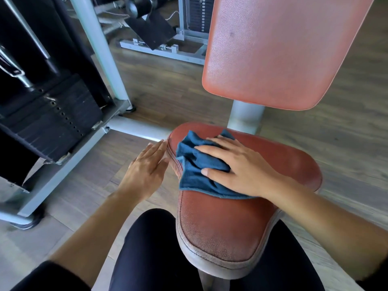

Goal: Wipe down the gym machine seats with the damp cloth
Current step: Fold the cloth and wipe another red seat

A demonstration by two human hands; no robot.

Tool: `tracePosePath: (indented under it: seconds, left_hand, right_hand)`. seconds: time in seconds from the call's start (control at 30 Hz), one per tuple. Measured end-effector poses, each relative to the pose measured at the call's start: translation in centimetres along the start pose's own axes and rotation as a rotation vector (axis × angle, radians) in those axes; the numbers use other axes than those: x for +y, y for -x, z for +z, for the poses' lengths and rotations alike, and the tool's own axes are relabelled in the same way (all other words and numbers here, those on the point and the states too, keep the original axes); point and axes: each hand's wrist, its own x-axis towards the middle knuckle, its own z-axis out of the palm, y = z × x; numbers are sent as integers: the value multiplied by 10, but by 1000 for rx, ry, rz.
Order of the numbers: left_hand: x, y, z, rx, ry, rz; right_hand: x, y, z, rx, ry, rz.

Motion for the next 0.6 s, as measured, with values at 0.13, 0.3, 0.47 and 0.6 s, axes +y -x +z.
tracePosePath:
  seconds: [0.13,0.3,0.47,0.6]
  left_hand:
    - [1,-1,-1,-5,1,1]
    - [3,-1,0,-4,7,-3]
    - [6,0,2,7,54,-20]
    - [6,0,2,11,76,-17]
  right_hand:
    - [23,31,-12,38,-22,106]
    - [51,21,-18,114,9,283]
    - [28,-21,-6,139,33,311]
    - [5,-34,5,56,10,247]
